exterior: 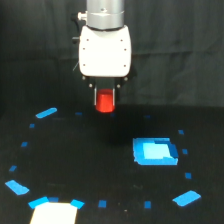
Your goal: Pick up the red object from the table
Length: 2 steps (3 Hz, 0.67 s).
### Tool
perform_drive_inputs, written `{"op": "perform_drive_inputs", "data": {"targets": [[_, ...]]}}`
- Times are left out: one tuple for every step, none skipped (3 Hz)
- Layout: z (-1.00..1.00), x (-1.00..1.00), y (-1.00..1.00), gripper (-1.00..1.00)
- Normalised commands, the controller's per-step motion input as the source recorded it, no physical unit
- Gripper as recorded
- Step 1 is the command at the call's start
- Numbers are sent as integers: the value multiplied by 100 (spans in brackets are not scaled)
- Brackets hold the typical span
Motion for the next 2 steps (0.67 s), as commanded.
{"op": "perform_drive_inputs", "data": {"targets": [[22,-14,5,-98],[-5,-14,-18,-91]]}}
